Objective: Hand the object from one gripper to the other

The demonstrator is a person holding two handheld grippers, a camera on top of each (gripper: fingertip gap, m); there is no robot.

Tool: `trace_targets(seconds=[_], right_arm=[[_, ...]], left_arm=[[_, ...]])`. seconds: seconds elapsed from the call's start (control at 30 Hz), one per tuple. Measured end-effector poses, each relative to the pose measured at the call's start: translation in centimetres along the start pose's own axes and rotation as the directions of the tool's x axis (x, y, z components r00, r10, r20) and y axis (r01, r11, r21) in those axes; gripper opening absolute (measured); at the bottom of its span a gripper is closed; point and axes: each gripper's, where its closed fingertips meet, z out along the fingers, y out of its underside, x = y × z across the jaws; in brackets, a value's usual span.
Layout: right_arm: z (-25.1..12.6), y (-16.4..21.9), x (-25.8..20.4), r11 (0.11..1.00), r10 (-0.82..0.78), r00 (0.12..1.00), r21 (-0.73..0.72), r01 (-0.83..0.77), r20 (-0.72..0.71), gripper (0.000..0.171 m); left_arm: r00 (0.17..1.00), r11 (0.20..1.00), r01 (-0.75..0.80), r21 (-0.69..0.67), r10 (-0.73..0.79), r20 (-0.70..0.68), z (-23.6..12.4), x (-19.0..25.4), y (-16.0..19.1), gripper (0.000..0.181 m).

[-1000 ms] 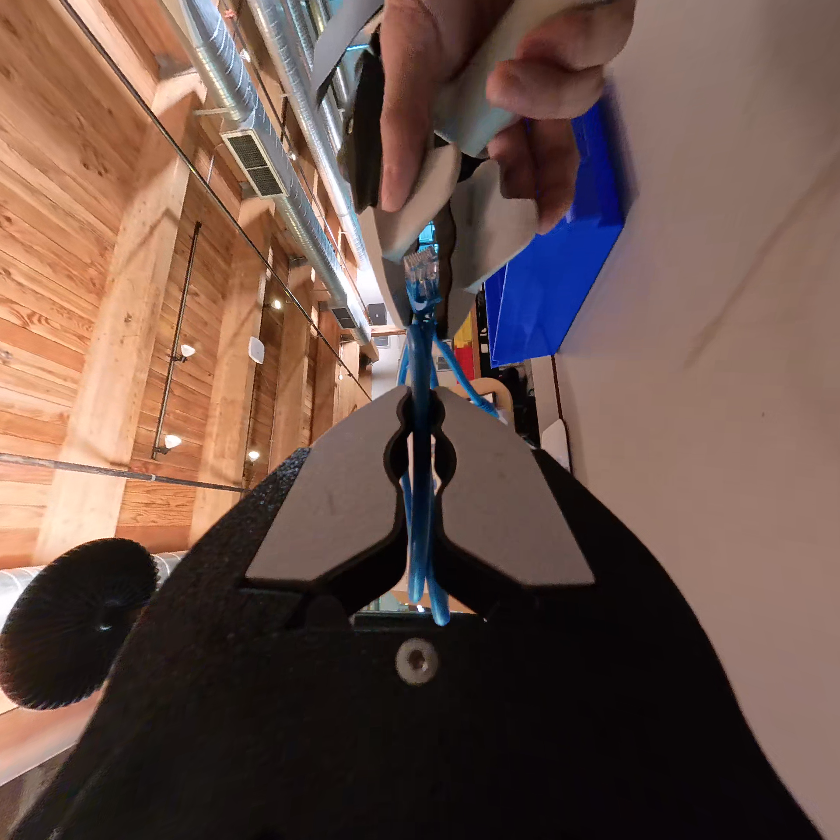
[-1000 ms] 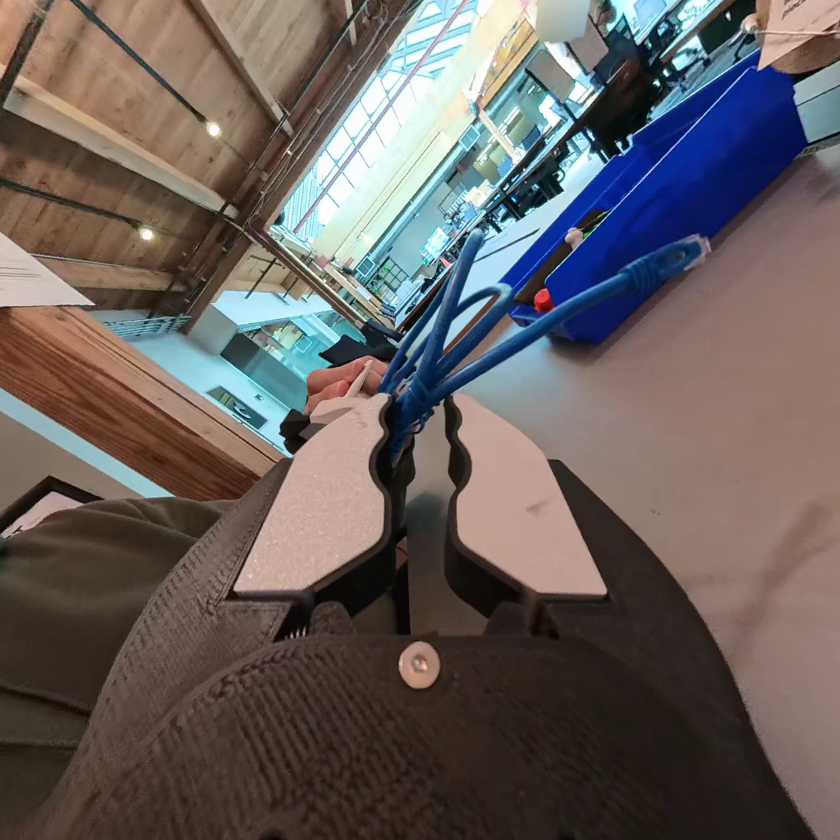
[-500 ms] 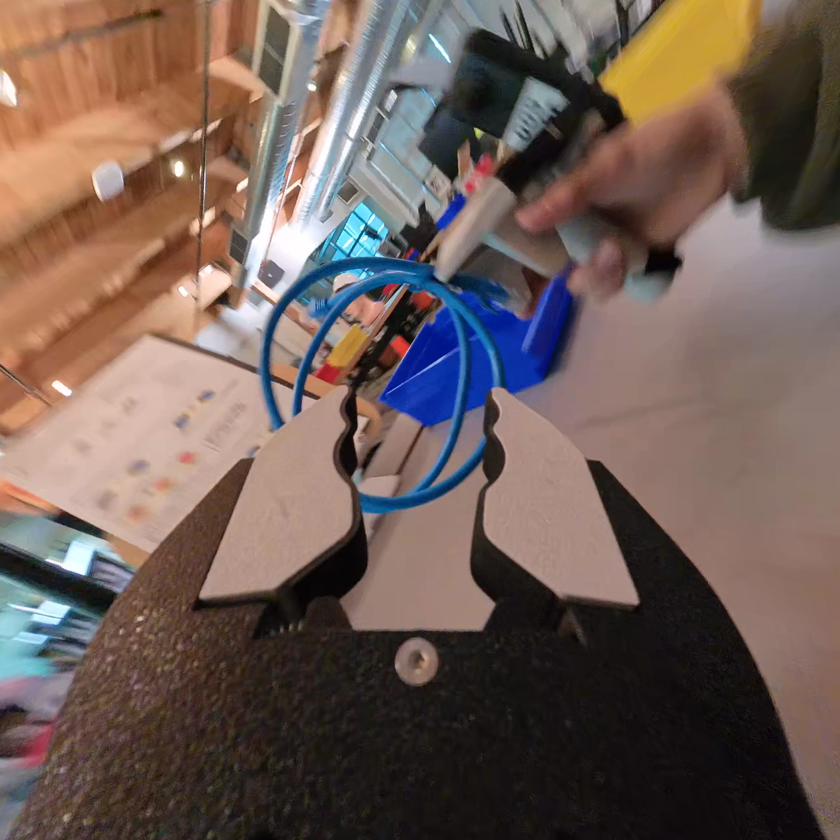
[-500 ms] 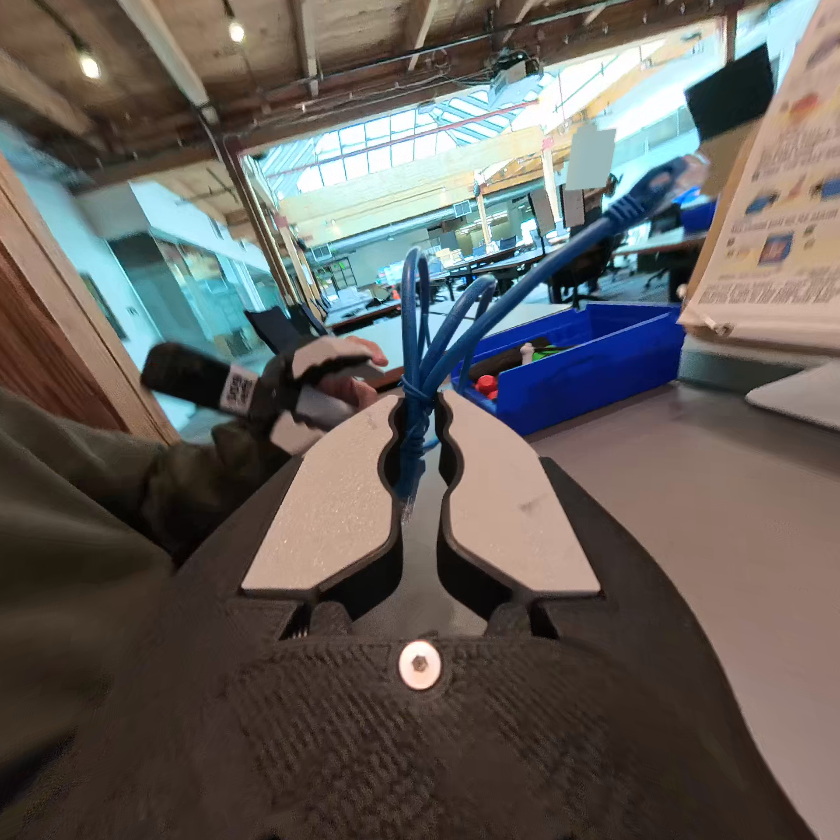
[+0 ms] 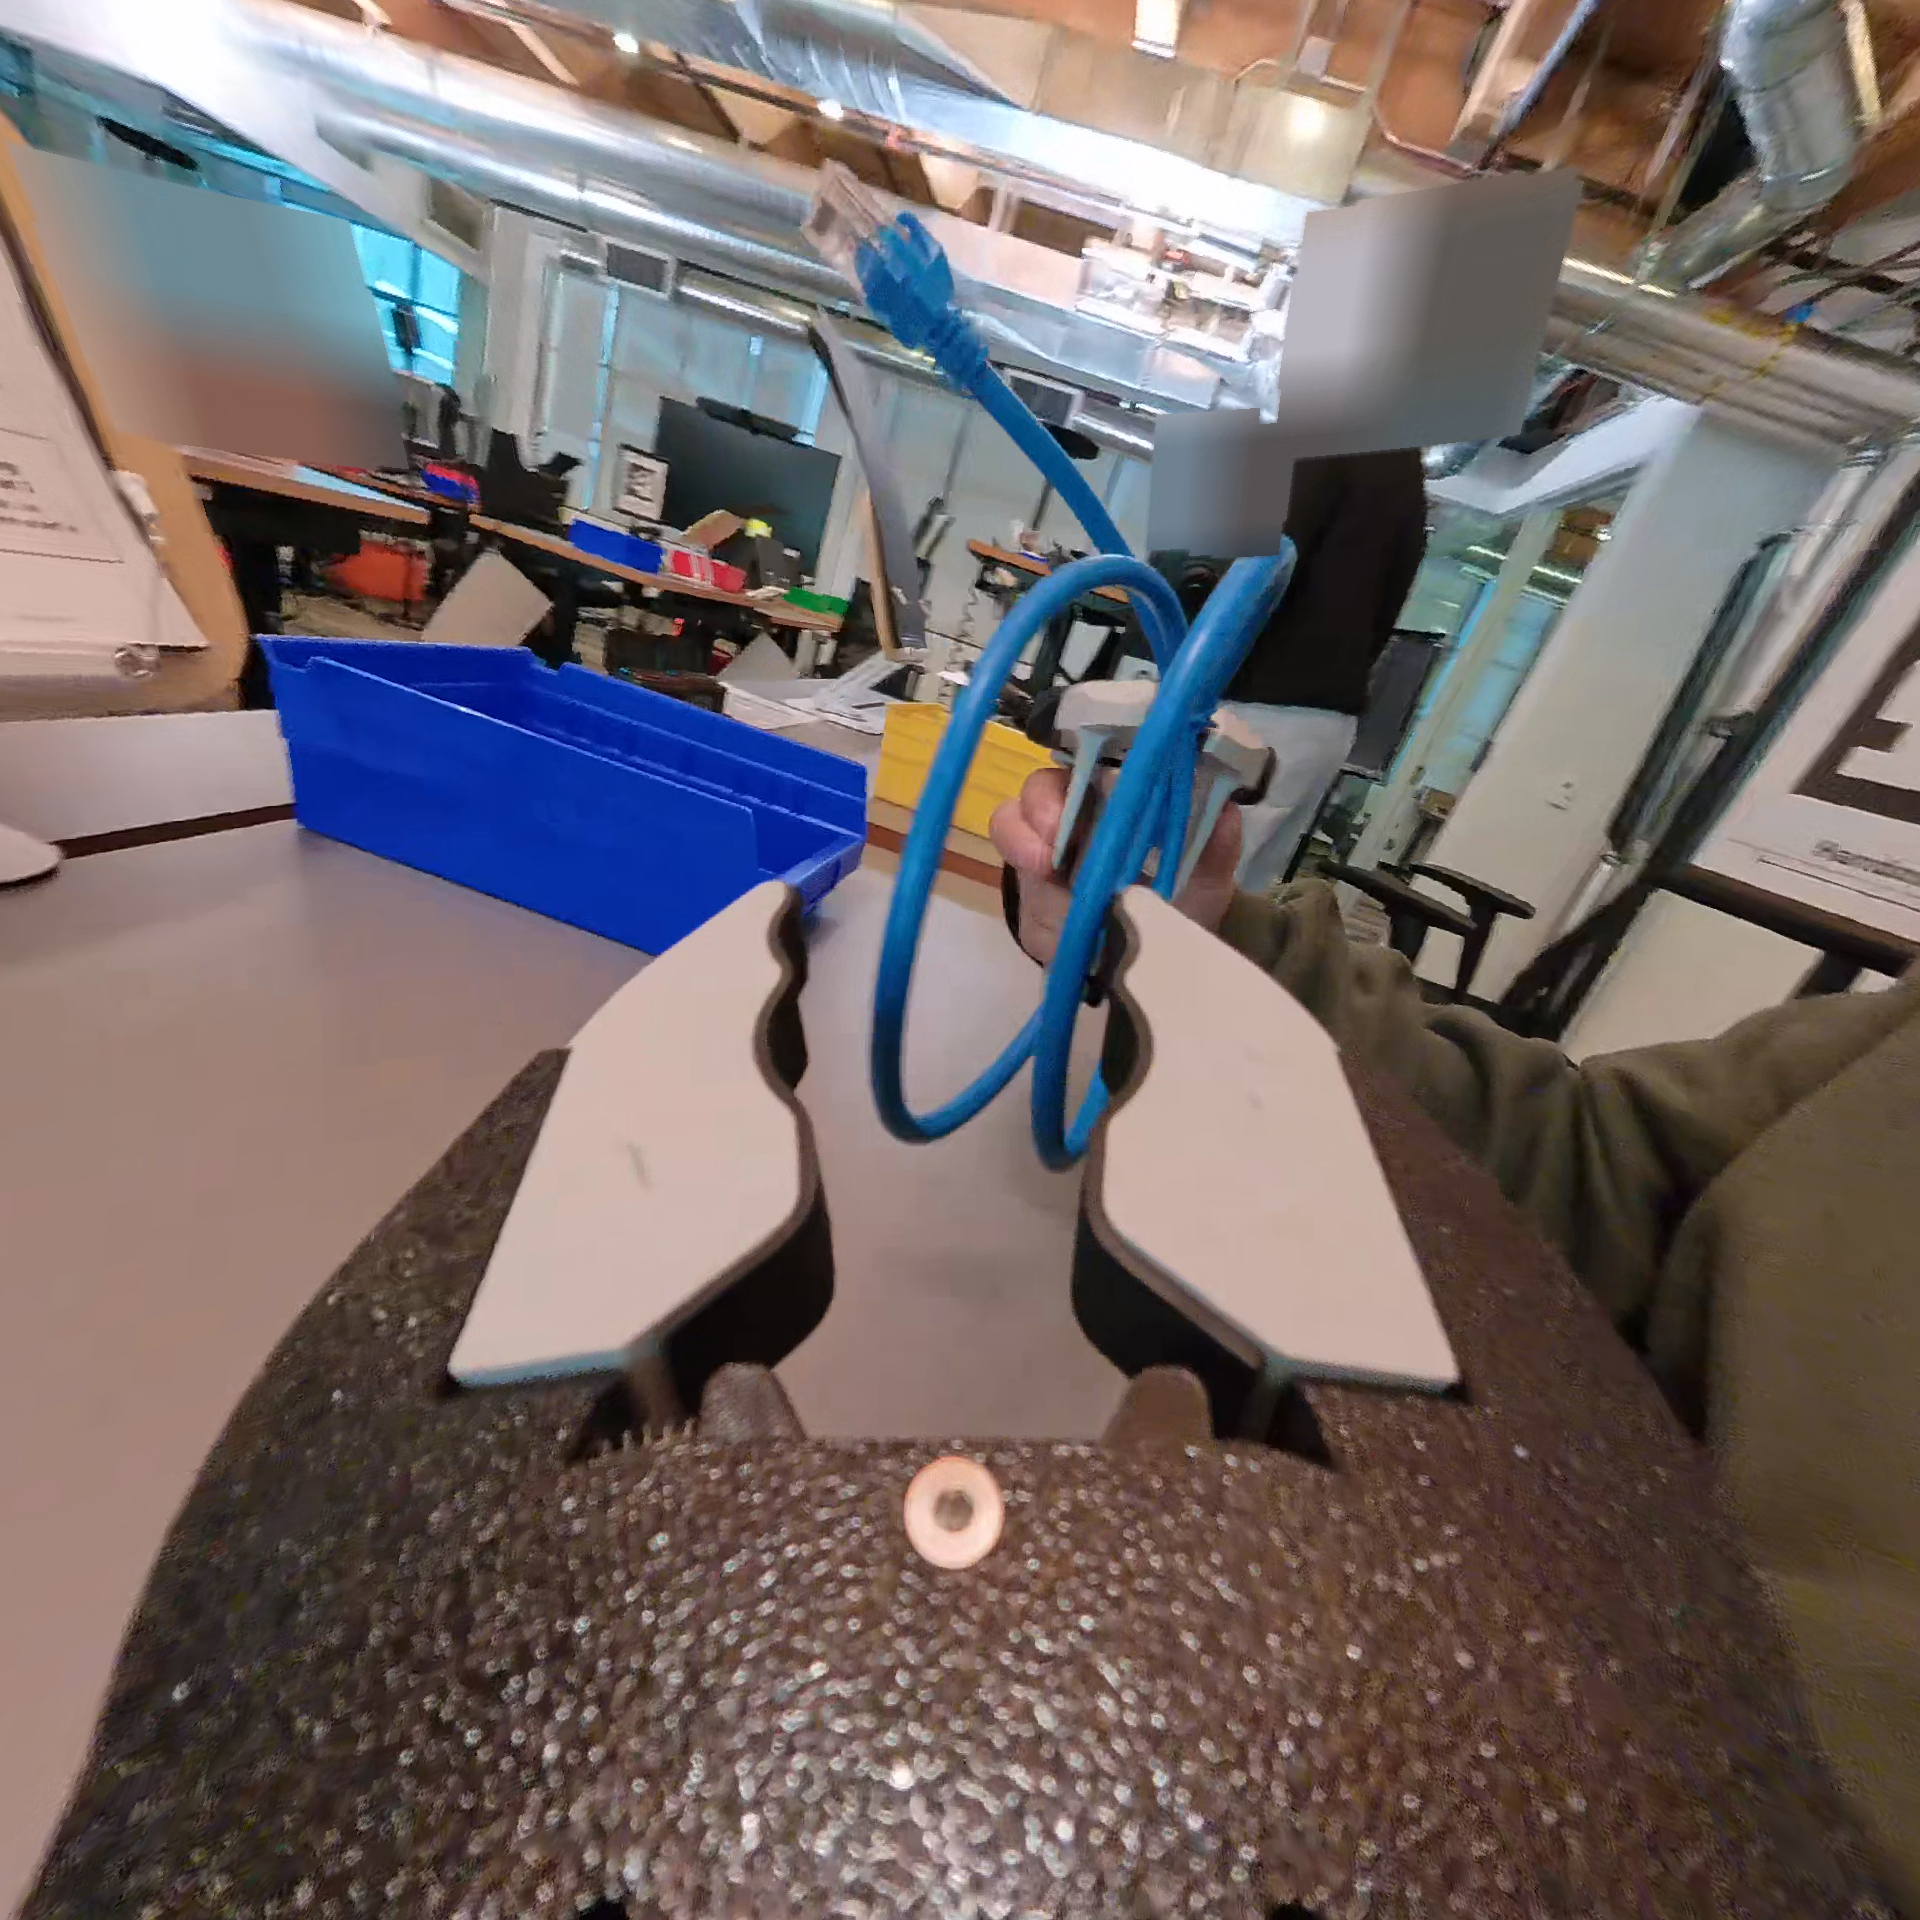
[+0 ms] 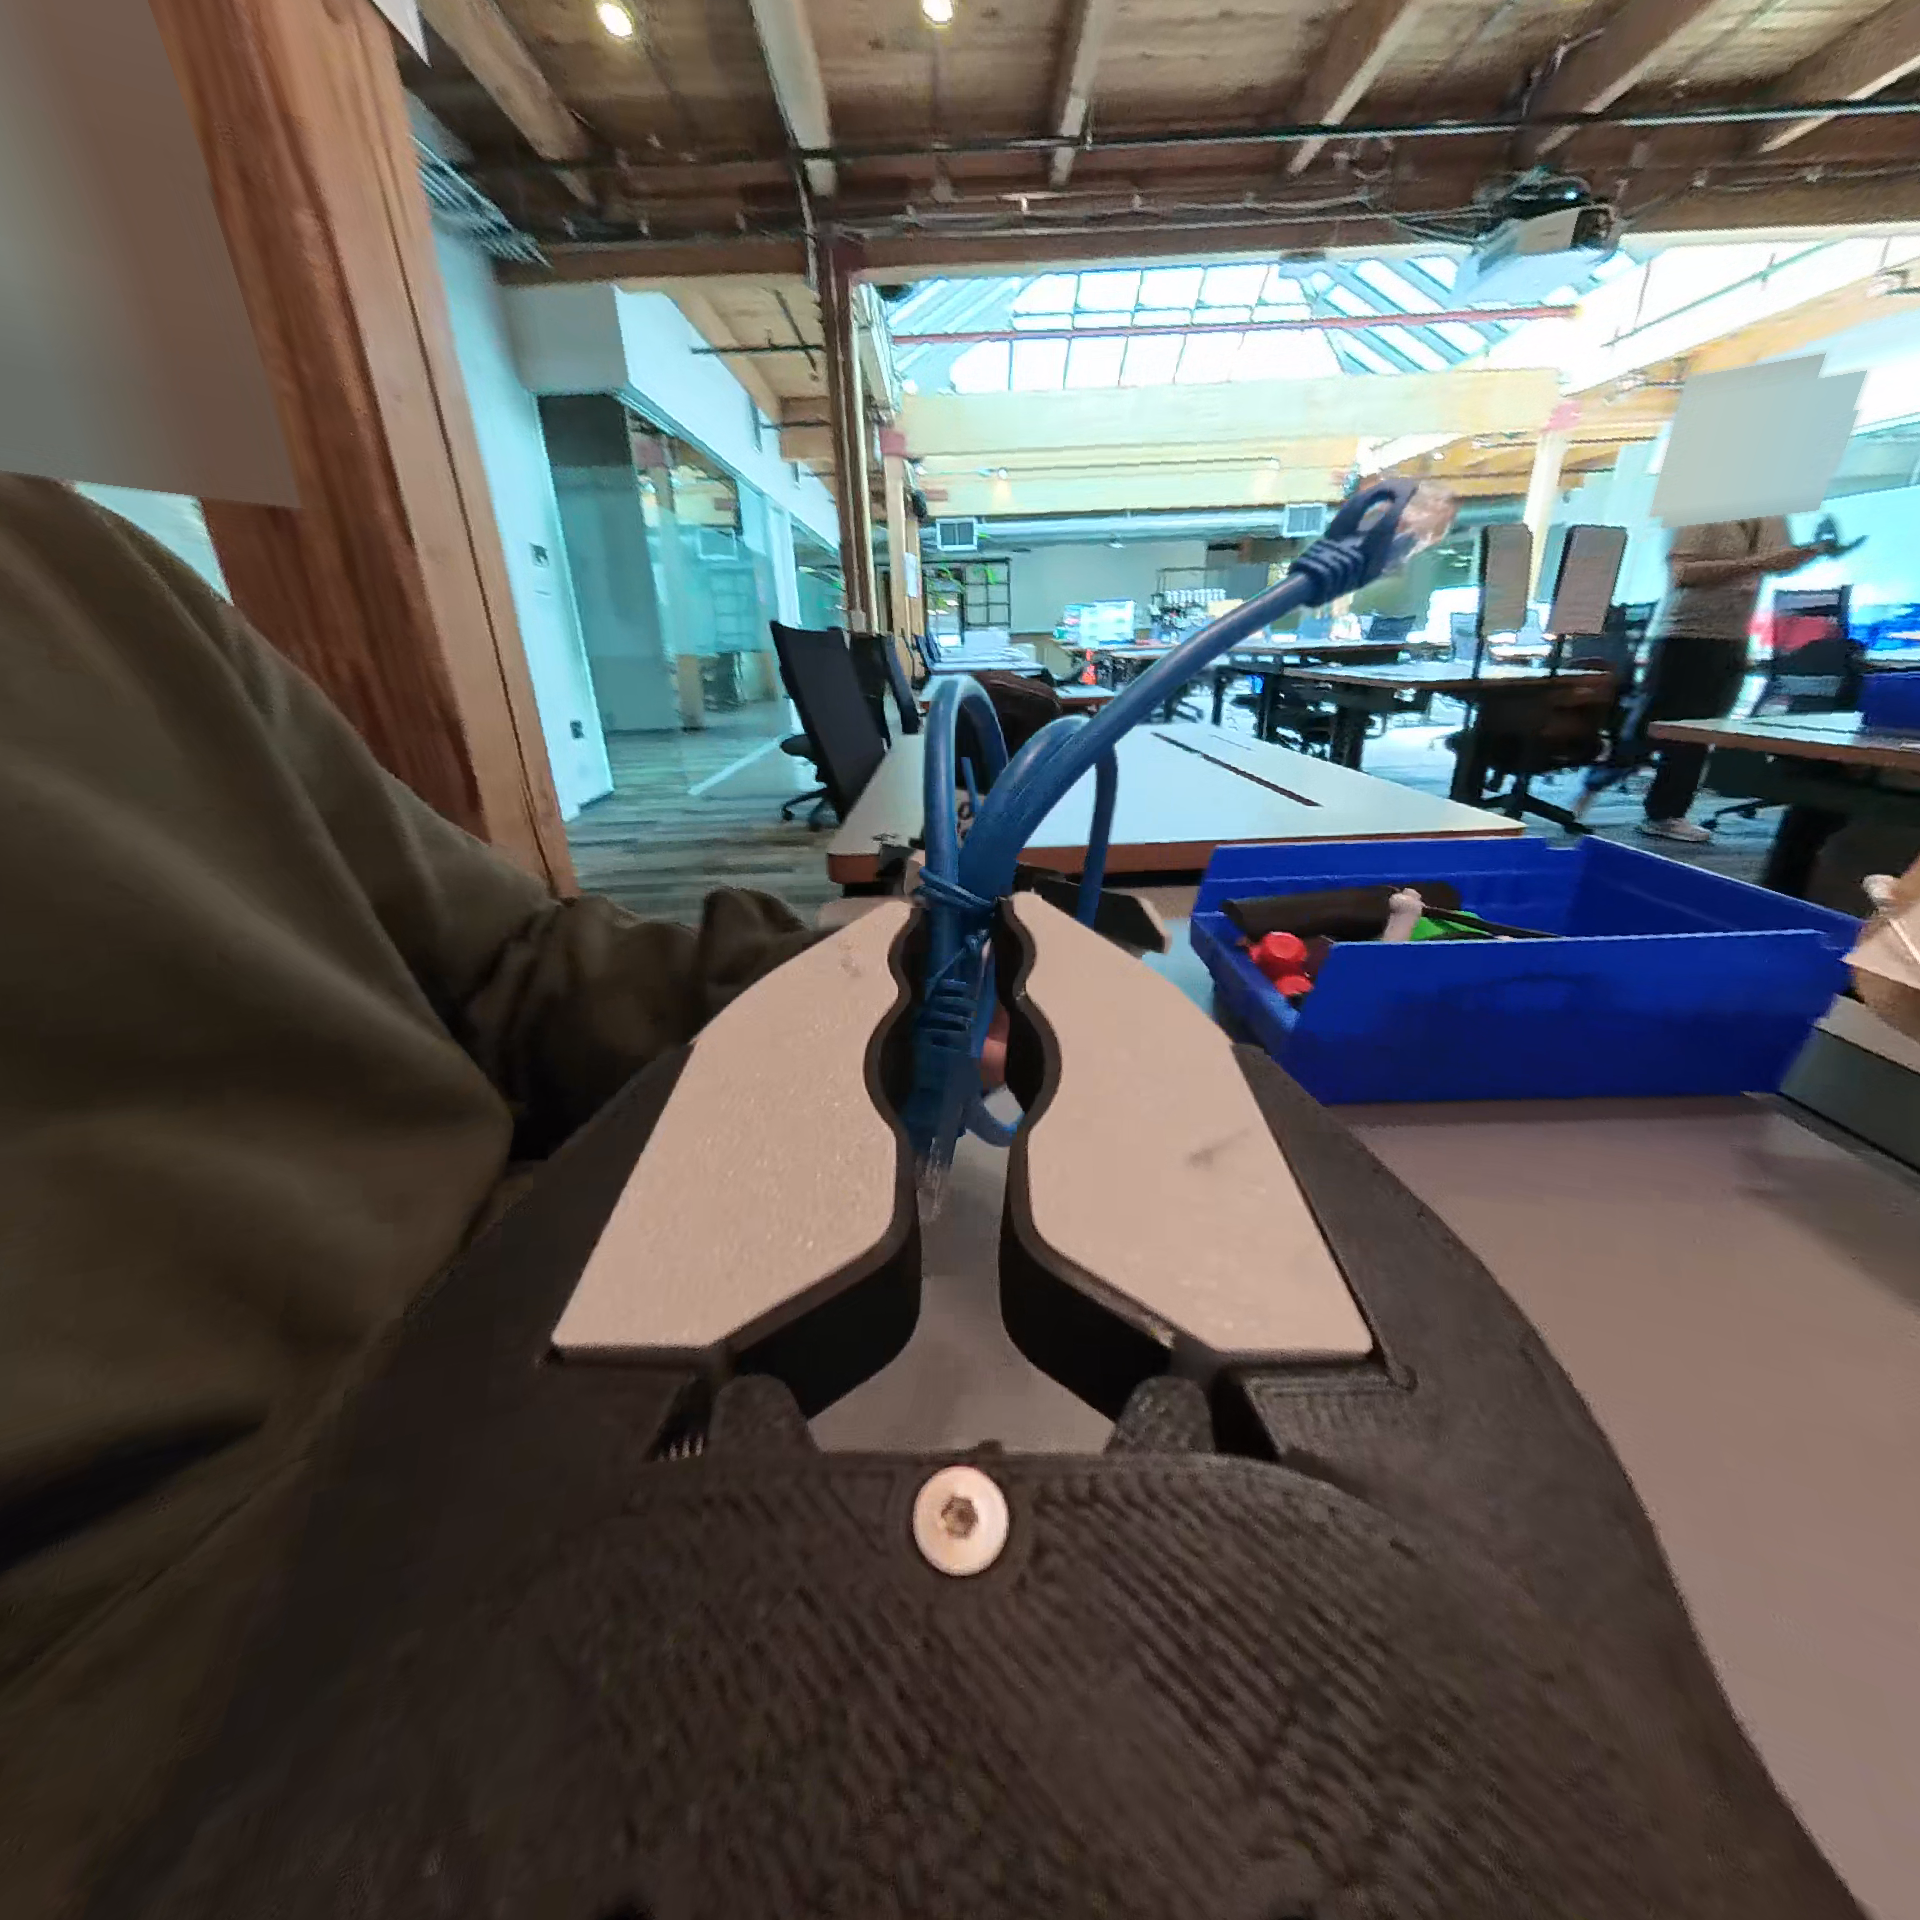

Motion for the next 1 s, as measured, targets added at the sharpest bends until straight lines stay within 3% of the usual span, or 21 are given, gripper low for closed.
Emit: trace_targets(seconds=[0.1, 0.17, 0.27, 0.33, 0.43, 0.5, 0.6, 0.7, 0.77, 0.83, 0.9, 1.0], right_arm=[[0.0, -0.3, -0.2, 0.998, 0.04, 0.999, 0.038, -0.041, 0.035, 0.013], [-0.2, -0.1, 0.3, 0.998, 0.059, 0.998, 0.033, -0.06, 0.014, 0.013], [-0.5, 0.7, 1.0, 0.993, 0.117, 0.993, 0.004, -0.117, -0.017, 0.013], [-0.7, 1.1, 2.3, 0.991, 0.133, 0.985, -0.007, -0.135, -0.11, 0.015], [-1.5, 1.6, 4.3, 0.972, 0.228, 0.945, 0.006, -0.233, -0.234, 0.048], [-2.2, 2.8, 5.6, 0.919, 0.382, 0.877, 0.019, -0.394, -0.29, 0.067], [-2.6, 4.4, 6.8, 0.76, 0.644, 0.717, 0.117, -0.639, -0.267, 0.066], [-2.6, 5.9, 7.7, 0.615, 0.788, 0.587, 0.193, -0.765, -0.185, 0.055], [-2.5, 6.4, 8.2, 0.525, 0.85, 0.514, 0.243, -0.816, -0.112, 0.05], [-2.3, 7.1, 8.3, 0.468, 0.881, 0.47, 0.255, -0.846, -0.055, 0.041], [-1.9, 7.4, 8.2, 0.414, 0.903, 0.431, 0.254, -0.874, 0.009, 0.042], [-1.3, 6.9, 7.4, 0.381, 0.905, 0.412, 0.229, -0.896, 0.108, 0.039]], left_arm=[[0.996, 0.999, 0.021, -0.037, -0.024, -0.083, 0.0, 1.1, 0.6, 0.038], [0.994, 0.999, -0.01, -0.047, 0.004, -0.108, -0.1, 1.4, 0.8, 0.011], [0.991, 0.992, -0.122, -0.043, 0.119, -0.064, -0.3, 1.0, 0.7, 0.01], [0.969, 0.969, -0.247, -0.022, 0.247, -0.006, -0.5, 0.6, 0.2, 0.01], [0.861, 0.866, -0.496, -0.053, 0.499, 0.1, -0.8, 0.0, -0.5, 0.009], [0.731, 0.746, -0.653, -0.133, 0.666, 0.147, -0.9, -0.4, -0.6, 0.008], [0.46, 0.492, -0.831, -0.26, 0.87, 0.178, -0.6, -0.3, -1.0, 0.007], [0.083, 0.106, -0.924, -0.368, 0.993, 0.078, 0.0, 0.9, -0.7, 0.007], [-0.151, -0.155, -0.902, -0.403, 0.988, -0.041, 0.5, 1.7, 0.1, 0.007], [-0.33, -0.361, -0.85, -0.384, 0.933, -0.147, 0.9, 2.4, 1.1, 0.006], [-0.432, -0.484, -0.805, -0.342, 0.874, -0.222, 1.1, 3.0, 2.1, 0.005], [-0.486, -0.556, -0.778, -0.294, 0.828, -0.279, 1.0, 3.3, 3.1, 0.005]])
